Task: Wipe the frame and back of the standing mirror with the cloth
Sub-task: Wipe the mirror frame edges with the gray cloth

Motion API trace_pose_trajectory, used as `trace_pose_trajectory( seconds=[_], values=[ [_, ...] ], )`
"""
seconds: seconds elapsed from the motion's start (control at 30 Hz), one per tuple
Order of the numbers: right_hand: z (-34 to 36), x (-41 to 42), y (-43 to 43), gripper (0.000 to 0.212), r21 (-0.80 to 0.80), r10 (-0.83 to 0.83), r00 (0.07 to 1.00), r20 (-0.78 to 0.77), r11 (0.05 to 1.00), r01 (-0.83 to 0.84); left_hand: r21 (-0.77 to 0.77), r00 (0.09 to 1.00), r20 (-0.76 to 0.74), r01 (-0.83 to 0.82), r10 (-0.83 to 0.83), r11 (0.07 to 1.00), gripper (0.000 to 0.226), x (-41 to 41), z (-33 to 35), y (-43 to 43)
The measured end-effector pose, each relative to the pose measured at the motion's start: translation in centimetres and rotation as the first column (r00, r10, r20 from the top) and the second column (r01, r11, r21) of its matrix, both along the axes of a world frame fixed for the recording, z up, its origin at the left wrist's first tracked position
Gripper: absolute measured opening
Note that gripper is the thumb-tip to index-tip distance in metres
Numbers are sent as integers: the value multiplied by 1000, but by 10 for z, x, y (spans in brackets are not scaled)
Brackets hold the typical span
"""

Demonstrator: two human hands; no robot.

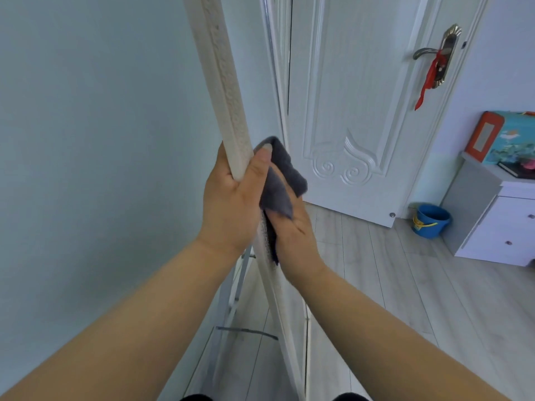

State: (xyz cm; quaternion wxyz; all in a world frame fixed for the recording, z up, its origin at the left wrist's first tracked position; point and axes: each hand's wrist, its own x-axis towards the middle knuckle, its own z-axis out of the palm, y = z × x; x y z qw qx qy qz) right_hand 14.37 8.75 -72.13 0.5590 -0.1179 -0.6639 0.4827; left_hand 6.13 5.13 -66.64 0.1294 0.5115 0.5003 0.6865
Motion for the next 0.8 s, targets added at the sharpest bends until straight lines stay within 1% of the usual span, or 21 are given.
trace_pose_trajectory(
  seconds=[0.07, 0.13, 0.17, 0.2, 0.23, 0.3, 0.33, 0.4, 0.5, 0.6, 0.63, 0.67, 0.73, 0.8],
  values=[
    [16, -8, 12, 45, -18, -7, 1000, 12, 1000, 7, 23, 999, -33, 8, -7, 1000, 22, 1, 0, -1],
    [11, -13, 24, 44, -38, -59, 997, 42, 997, 60, 38, 998, -65, 2, 1, 999, 29, 0, 0, -1],
    [1, -12, 29, 43, -40, -81, 995, 57, 996, 83, 32, 997, -74, -6, 8, 999, 25, -1, -1, 0],
    [-10, -9, 31, 41, -62, -95, 993, 72, 993, 99, 24, 997, -75, -10, 11, 1000, 16, -2, -2, 1],
    [-21, -7, 32, 37, -109, -102, 990, 95, 988, 112, 16, 997, -75, -10, 11, 1000, 8, -2, -3, 1],
    [-41, -3, 33, 31, -210, -109, 985, 132, 968, 135, 21, 997, -74, -3, 4, 1000, 7, -2, -5, 1],
    [-47, -2, 32, 30, -220, -112, 984, 138, 965, 141, 27, 998, -67, 2, 0, 1000, 8, -2, -5, 1],
    [-45, -2, 29, 32, -185, -128, 984, 122, 971, 149, 40, 998, -56, -6, 8, 999, 7, 0, -4, 0],
    [-12, -8, 32, 29, -137, -76, 995, 62, 987, 84, 53, 999, -39, 4, -2, 999, 7, 2, -3, 0],
    [26, -17, 60, 23, -84, -150, 985, 81, 984, 156, 95, 999, -2, 32, -32, 995, 32, 3, -3, 0],
    [36, -21, 73, 20, -79, -182, 979, 91, 979, 190, 101, 999, 10, 34, -35, 994, 35, 3, -2, 0],
    [42, -24, 88, 20, -80, -212, 971, 110, 972, 221, 96, 999, 15, 33, -35, 995, 32, 4, -2, 0],
    [38, -31, 119, 24, -166, -234, 960, 157, 952, 259, 88, 999, 6, 33, -33, 996, 14, 4, -3, 1],
    [15, -33, 141, 25, -306, -234, 951, 204, 907, 289, 93, 1000, -13, 20, -19, 995, 23, 5, -3, 0]
  ],
)
